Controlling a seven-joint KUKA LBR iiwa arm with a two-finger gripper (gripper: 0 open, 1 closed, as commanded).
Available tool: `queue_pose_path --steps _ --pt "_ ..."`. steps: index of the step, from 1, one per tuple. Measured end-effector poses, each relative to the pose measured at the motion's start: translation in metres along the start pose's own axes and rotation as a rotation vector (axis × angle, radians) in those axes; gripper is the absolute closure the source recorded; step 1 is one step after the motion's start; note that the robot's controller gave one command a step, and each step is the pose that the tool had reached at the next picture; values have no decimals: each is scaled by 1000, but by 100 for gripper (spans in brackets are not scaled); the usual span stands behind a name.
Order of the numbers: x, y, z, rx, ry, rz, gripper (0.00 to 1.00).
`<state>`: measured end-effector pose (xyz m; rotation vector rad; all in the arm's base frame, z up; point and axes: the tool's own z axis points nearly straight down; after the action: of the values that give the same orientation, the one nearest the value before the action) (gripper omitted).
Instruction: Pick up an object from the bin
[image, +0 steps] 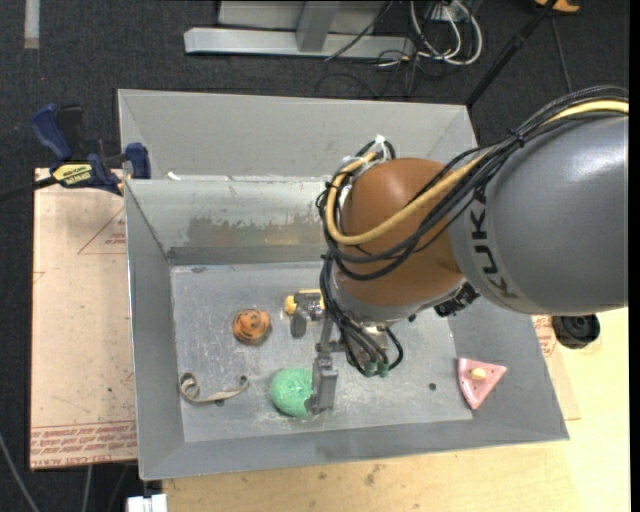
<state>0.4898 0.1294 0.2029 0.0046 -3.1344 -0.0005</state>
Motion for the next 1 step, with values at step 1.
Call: queue_pose_path --steps 1 --pt "-2 -1 -3 -1 -7 3 0"
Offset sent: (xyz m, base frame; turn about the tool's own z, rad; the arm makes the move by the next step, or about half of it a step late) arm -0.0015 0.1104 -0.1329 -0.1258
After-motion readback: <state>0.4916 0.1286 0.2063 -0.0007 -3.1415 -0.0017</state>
